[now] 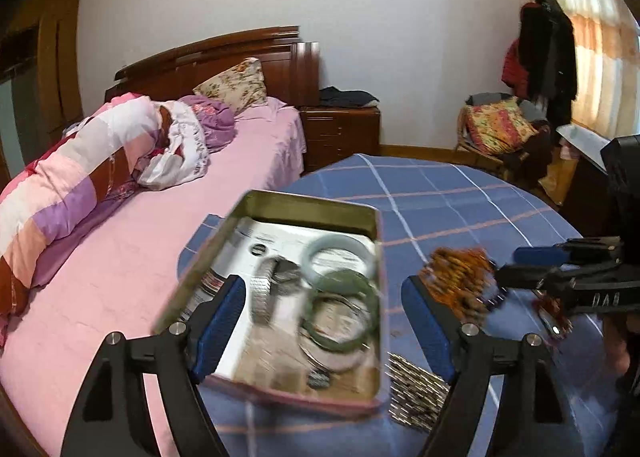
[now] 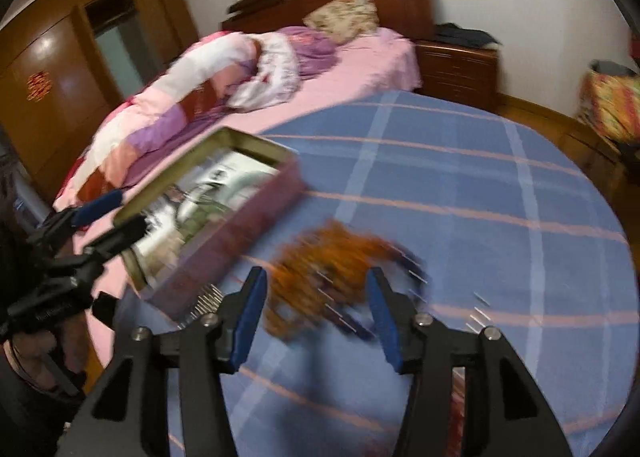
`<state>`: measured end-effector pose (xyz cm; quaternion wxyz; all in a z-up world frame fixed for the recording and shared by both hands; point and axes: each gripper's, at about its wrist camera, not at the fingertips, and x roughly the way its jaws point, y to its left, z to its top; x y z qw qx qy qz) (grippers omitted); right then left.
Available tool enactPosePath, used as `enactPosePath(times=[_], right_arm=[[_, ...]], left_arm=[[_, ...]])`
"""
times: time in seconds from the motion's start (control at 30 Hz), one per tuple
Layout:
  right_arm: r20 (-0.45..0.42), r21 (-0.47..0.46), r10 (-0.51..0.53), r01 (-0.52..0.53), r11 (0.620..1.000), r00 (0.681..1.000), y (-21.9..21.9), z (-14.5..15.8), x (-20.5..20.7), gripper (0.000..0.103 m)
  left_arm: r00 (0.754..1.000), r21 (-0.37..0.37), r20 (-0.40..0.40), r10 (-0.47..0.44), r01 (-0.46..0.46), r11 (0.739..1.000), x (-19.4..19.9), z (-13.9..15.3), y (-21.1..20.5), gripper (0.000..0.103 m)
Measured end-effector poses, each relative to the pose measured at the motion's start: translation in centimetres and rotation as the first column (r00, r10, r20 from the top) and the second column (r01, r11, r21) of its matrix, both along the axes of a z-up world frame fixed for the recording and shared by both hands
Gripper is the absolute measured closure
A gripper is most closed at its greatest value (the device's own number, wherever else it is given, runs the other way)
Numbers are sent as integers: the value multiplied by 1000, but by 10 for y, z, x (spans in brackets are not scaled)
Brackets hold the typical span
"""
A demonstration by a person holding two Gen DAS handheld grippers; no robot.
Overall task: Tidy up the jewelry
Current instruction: 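Grasp the silver studded strip on the tablecloth with the left gripper, then grasp the pearl necklace with red tassel with the right gripper while the left holds the strip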
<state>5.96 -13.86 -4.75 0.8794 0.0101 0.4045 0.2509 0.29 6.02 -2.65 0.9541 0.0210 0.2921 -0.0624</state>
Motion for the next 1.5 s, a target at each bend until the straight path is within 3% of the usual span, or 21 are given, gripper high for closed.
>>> enactPosePath(times=[0.27, 0.57, 0.7, 0.83, 0.97, 1.03, 1.07, 1.1, 1.17, 1.5], right_arm=[[-20, -14, -172, 172, 985, 985, -75, -13, -30, 48], [-8, 11, -177, 177, 984, 984, -79, -20, -37, 48], [-1, 16, -175, 175, 984, 985, -83, -22, -42, 48], [17, 7, -197, 197, 980, 980, -92, -21, -48, 48], [-1, -5, -180, 180, 984, 984, -92, -26, -52, 49], [-9, -8, -162, 162, 987, 987, -88, -29, -51, 56], [-10, -11, -157, 157, 988, 988, -86, -29, -51, 57], [-7, -13, -155, 155, 988, 988, -85, -29, -51, 58], [-2, -12, -146, 146, 989, 989, -82, -28, -52, 61], [15, -47, -119, 120, 992, 993, -71, -29, -52, 73]], left_arm=[[997, 88, 12, -79, 77, 993, -33, -8, -48, 23], [992, 101, -57, -113, 118, 988, -53, -27, -76, 23], [980, 122, -145, -137, 155, 980, -44, -45, -92, 48], [964, 123, -242, -107, 139, 983, -29, -61, -95, 52], [958, 142, -262, -113, 155, 978, -26, -65, -100, 59], [956, 135, -268, -124, 164, 977, -25, -65, -102, 76], [957, 158, -264, -117, 163, 974, -25, -64, -104, 91], [956, 153, -266, -127, 172, 973, -24, -63, -105, 94], [950, 111, -273, -150, 186, 976, -24, -61, -103, 94], [967, 79, -178, -185, 201, 976, -34, -35, -104, 95]])
